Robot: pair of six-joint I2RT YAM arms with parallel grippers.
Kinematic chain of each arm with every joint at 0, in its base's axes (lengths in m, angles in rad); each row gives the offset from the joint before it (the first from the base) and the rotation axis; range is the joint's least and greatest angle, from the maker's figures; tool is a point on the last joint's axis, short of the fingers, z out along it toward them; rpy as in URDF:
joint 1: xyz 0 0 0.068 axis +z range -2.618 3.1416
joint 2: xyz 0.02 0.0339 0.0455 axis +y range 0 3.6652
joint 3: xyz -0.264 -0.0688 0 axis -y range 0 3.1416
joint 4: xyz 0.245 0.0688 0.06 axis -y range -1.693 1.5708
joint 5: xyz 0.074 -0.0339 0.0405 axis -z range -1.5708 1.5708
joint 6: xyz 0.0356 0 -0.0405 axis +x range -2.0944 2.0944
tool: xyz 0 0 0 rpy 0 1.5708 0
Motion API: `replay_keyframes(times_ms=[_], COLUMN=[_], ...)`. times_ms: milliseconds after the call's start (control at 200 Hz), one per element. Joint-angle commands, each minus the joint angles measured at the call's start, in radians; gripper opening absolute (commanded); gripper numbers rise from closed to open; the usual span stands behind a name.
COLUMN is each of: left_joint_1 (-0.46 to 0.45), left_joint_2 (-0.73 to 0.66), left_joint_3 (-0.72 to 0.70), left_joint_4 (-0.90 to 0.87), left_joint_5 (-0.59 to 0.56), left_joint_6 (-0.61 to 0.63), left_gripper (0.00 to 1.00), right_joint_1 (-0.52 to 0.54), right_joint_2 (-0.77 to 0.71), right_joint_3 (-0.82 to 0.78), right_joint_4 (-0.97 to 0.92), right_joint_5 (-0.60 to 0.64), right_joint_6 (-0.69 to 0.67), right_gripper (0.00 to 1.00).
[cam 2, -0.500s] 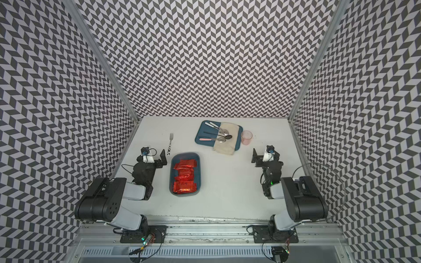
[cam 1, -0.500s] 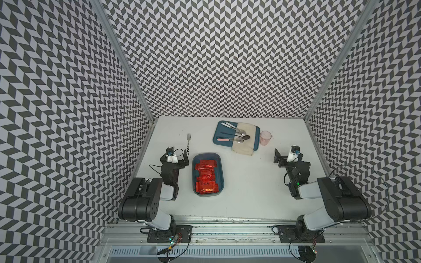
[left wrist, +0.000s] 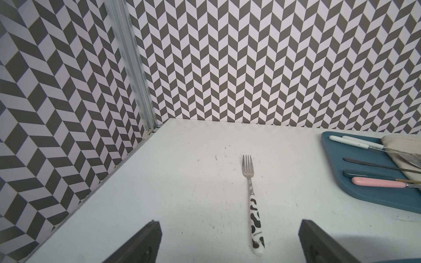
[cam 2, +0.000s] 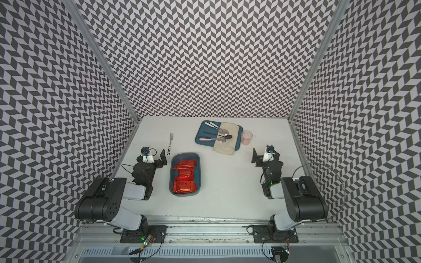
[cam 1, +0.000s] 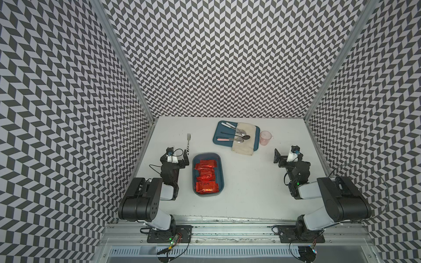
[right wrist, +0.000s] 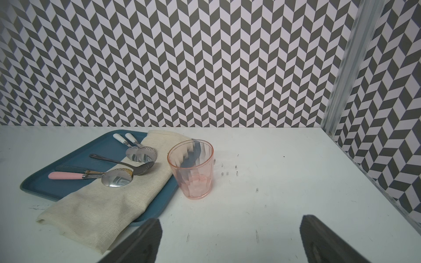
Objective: Take the tea bags out of the storage box
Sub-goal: Pick up the storage box at the center of the board.
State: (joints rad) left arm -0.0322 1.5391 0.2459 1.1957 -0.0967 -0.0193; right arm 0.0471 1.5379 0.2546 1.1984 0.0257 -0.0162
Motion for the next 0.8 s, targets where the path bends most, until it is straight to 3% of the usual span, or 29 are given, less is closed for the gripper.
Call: replay_keyframes(times_ms=[0, 796], left_joint_1=[0.006, 0.037], left_joint_2=[0.006, -0.004], left_joint_3=[0.014, -0.001], left_joint_4=[0.022, 0.051], left_joint_5=[-0.003, 0.052], left_joint_6=[0.007, -0.006], left_gripper=[0.99, 0.99], right_joint_1=[-0.006, -0.007], right_joint_2=[0.008, 0.010], right_joint_3=[0.012, 0.012], right_joint_4=[0.051, 0.051], right_joint_5=[0.005, 0.011], right_joint_6=[-0.005, 0.003], right_gripper=[1.00, 1.00])
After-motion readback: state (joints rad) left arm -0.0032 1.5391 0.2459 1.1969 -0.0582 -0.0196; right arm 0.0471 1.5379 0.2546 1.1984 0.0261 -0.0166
